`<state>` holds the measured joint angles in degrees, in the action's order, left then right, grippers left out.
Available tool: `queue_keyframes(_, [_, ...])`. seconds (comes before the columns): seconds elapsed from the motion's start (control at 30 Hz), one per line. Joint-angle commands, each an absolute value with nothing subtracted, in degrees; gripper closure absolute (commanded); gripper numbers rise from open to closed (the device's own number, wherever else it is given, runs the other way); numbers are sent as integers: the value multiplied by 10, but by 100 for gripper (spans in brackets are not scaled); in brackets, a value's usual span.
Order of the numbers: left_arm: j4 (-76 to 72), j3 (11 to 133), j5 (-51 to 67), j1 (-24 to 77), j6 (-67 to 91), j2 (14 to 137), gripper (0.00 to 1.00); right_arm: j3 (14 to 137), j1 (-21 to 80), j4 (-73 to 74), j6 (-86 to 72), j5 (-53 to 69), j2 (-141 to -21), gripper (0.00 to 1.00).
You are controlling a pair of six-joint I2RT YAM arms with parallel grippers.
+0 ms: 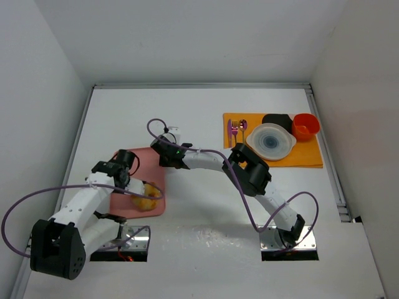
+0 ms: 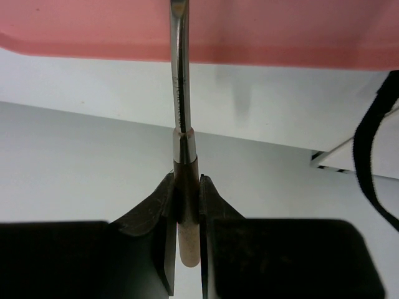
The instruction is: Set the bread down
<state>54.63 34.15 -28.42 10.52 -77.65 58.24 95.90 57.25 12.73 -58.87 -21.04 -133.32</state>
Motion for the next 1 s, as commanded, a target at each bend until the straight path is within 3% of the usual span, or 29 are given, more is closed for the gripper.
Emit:
queue_keyframes(0.0, [533,342,-292,101,-848,555,100,949,579,177,-595,-213,-1323,100])
queue_keyframes(0.33, [536,259,-285,139,-895,472,100,947,574,179,-606,-208,-1321,100])
queue_keyframes(0.57, [491,287,-272,96,-816,574,100,950,572,169,-574,-194,-1325,100])
queue_keyframes(0.97, [586,333,-179,55,-787,626,100,944,570,163,-588,-185,-1320,100])
